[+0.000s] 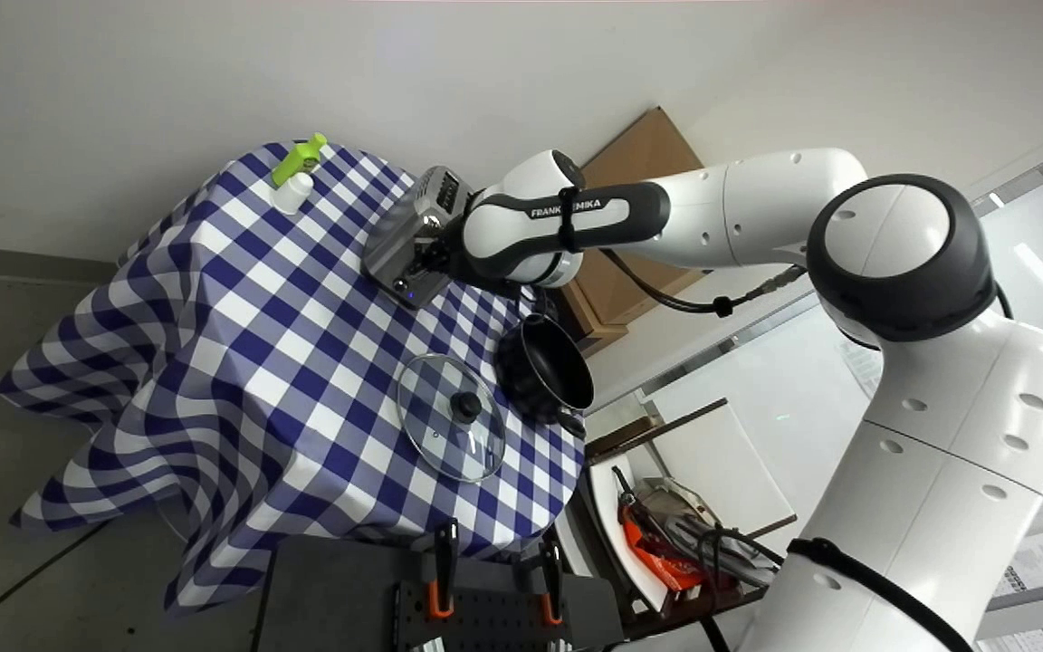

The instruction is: Press down on the press handle of the toaster

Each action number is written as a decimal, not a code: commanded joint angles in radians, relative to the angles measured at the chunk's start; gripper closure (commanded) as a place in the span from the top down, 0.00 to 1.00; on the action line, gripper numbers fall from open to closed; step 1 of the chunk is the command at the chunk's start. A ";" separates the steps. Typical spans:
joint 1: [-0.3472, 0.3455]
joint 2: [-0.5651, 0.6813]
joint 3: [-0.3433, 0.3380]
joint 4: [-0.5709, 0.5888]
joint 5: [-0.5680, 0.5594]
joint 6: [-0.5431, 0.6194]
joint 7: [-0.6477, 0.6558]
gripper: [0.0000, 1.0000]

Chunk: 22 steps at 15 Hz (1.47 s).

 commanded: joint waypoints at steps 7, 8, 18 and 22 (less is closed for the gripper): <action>-0.047 0.025 0.051 0.013 0.071 -0.014 -0.044 0.00; -0.077 -0.003 0.083 -0.012 0.098 -0.025 -0.067 0.00; -0.232 -0.373 0.181 -0.351 0.293 -0.181 -0.157 0.00; -0.245 -0.540 0.151 -0.470 0.318 -0.287 -0.175 0.28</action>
